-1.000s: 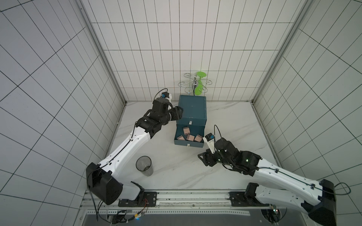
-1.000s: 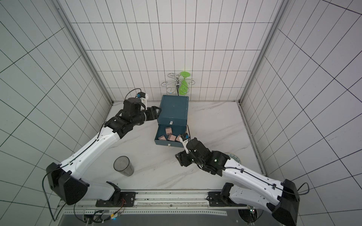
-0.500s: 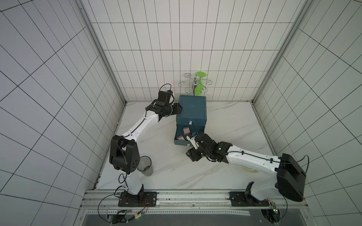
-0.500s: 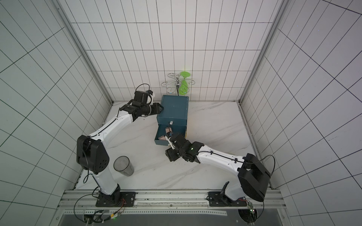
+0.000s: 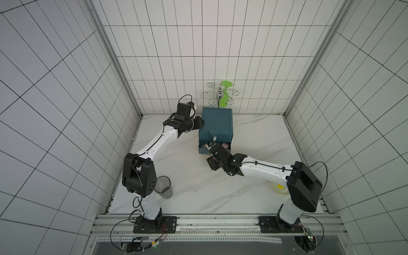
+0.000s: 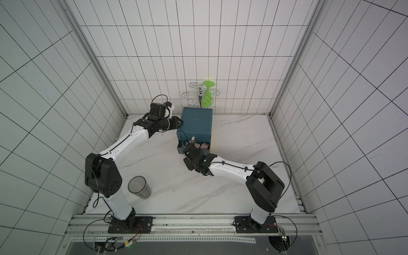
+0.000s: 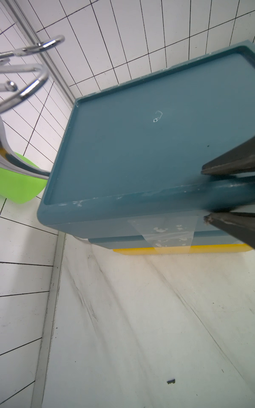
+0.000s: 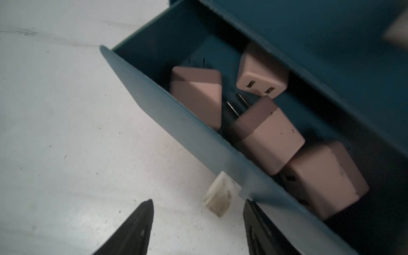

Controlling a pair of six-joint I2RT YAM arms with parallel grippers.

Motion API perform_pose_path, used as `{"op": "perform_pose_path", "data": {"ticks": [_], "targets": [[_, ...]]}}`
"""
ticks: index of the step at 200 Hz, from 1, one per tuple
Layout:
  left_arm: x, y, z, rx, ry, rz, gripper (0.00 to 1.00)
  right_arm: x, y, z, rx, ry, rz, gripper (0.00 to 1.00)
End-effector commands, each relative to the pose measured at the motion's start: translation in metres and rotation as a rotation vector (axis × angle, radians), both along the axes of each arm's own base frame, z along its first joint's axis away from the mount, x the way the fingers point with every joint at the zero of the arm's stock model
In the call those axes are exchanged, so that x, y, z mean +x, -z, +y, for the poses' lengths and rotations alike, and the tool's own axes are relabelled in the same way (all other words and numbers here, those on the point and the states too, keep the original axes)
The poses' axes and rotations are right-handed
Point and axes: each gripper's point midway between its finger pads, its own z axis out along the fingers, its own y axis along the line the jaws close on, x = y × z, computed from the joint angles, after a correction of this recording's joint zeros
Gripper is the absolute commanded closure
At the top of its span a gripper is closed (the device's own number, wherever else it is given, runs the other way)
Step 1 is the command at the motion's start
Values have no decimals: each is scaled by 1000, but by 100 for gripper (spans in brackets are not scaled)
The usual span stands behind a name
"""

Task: Place the plugs into the drawer by color
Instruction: Close the drawer in the storage box, then reset both arms

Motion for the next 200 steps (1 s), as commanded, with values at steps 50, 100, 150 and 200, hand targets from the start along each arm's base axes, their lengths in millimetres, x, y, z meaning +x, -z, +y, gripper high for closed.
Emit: {"op": "perform_pose_path", "data": {"ticks": [50, 100, 150, 200], "targets": [[-41, 47, 2, 45, 40, 203, 70, 72, -37, 10, -143, 158, -306, 31], [-46, -1, 9, 25, 15, 115, 58, 39, -81, 25, -82, 90, -390, 24], [-100, -80, 45, -136, -104, -218, 14, -32, -155, 5, 56, -144, -427, 0], [-125, -45, 116, 107, -321, -441, 1, -32, -204, -128, 304, 169, -607, 1]]}}
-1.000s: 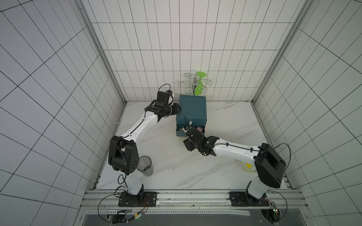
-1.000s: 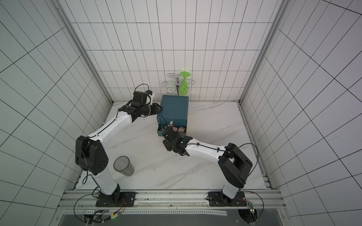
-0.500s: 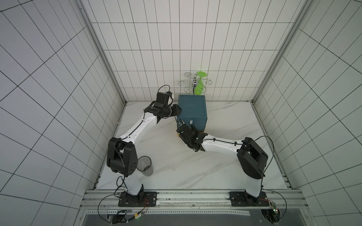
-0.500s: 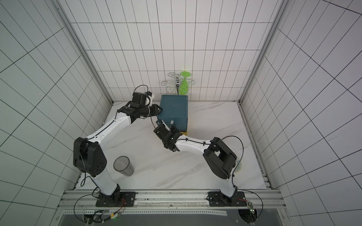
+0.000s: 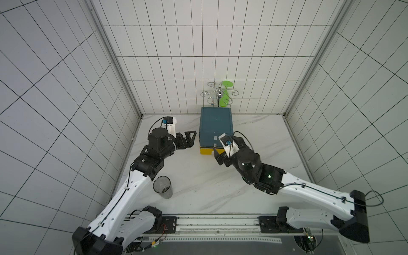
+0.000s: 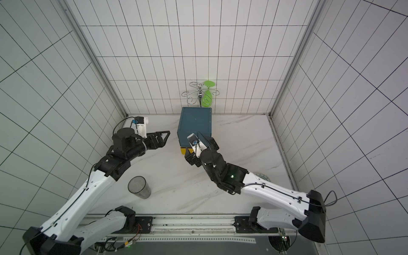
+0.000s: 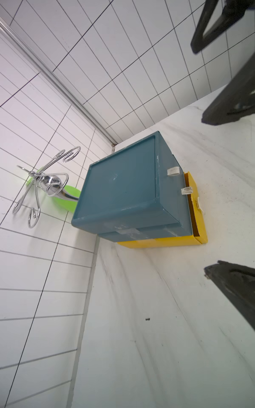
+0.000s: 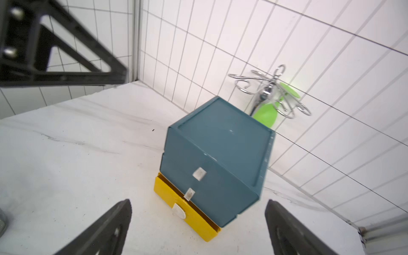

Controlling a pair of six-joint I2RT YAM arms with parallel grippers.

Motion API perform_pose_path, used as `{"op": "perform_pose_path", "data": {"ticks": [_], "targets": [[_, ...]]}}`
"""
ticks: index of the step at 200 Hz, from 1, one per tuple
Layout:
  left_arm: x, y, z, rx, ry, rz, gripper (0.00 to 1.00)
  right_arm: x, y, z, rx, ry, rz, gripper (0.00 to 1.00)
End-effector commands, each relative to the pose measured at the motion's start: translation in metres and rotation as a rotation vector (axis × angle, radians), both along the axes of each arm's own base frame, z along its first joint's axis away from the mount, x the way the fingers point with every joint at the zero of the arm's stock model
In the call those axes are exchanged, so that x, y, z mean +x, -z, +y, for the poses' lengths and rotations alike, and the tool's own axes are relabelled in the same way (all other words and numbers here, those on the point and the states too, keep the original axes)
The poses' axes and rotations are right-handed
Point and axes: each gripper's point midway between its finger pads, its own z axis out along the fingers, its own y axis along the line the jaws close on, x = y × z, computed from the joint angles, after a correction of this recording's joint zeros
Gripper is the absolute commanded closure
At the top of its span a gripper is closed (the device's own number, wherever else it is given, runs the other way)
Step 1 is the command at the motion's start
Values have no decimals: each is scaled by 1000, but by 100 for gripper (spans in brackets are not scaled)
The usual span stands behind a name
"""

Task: Place the plugs into the drawer by color
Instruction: Reset both arms

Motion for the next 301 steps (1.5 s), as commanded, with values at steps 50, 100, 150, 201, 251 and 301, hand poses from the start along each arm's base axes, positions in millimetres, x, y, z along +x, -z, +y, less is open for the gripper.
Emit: {"op": "perform_pose_path", "data": {"ticks": [50, 100, 150, 201, 251, 301], "targets": [[34, 114, 113, 542, -549, -136, 1, 76, 63, -150, 142, 347, -4, 1], [52, 166, 159, 508, -657, -94, 1, 134, 160, -235, -2, 624, 121, 1], [73, 166, 177, 472, -630, -97, 1, 152, 202, -276, 51, 702, 173, 1], [88, 188, 172, 433, -556, -187, 1, 160, 220, -300, 136, 760, 196, 2], [91, 195, 175, 421, -549, -115, 1, 169, 234, -304, 194, 703, 249, 1], [91, 196, 176, 423, -546, -82, 1, 168, 235, -305, 194, 706, 265, 1]]}}
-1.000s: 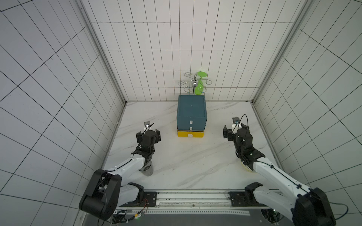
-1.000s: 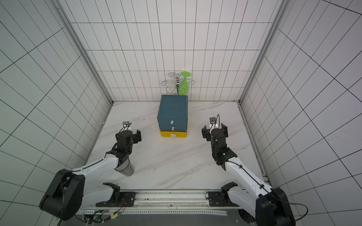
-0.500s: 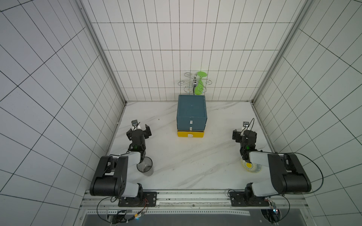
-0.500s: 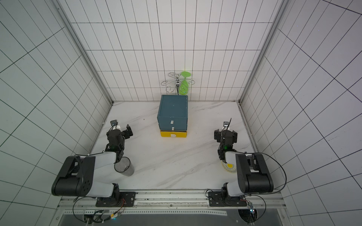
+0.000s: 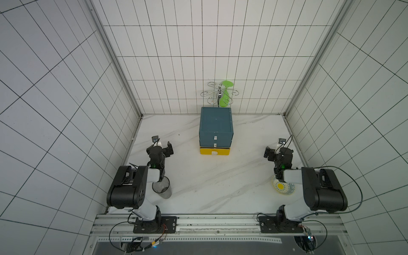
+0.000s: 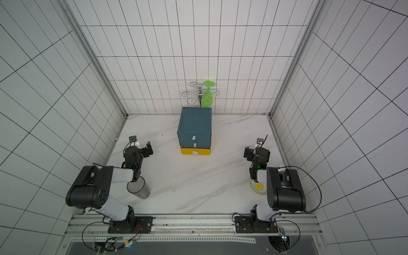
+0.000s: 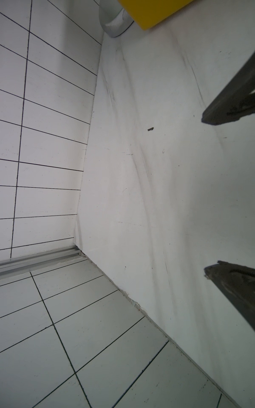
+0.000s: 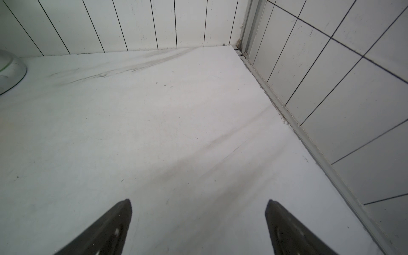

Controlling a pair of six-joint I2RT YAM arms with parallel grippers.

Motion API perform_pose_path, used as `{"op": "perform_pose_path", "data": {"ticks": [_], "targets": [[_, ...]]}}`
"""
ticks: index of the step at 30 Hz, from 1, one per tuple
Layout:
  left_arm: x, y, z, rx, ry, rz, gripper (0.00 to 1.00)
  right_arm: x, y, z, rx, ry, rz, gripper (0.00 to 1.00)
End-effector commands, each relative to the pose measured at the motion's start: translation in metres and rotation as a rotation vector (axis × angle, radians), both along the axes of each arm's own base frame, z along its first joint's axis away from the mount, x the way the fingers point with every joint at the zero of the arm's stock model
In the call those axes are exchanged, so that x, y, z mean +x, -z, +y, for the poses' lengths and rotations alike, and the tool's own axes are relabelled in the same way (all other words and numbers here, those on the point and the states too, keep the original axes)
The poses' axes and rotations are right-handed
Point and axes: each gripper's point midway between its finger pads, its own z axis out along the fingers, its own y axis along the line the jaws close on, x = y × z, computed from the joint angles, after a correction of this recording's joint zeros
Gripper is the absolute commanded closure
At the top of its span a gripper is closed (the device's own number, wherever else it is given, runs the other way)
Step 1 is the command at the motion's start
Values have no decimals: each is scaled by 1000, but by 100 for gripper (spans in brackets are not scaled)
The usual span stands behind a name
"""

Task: Place the plugs into the drawer by color
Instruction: Reset both arms

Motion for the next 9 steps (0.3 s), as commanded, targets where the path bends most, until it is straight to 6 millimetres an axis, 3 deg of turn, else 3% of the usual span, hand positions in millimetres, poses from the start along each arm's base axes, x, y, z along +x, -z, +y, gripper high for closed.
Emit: {"op": "perform_pose_path", "data": {"ticks": [1, 9], "targets": [[4, -11, 0, -8, 7, -22, 1, 8, -11, 1, 25, -9, -37, 1], [4, -11, 0, -9, 7, -23, 1, 7, -11, 0, 31, -16, -29, 1]]}}
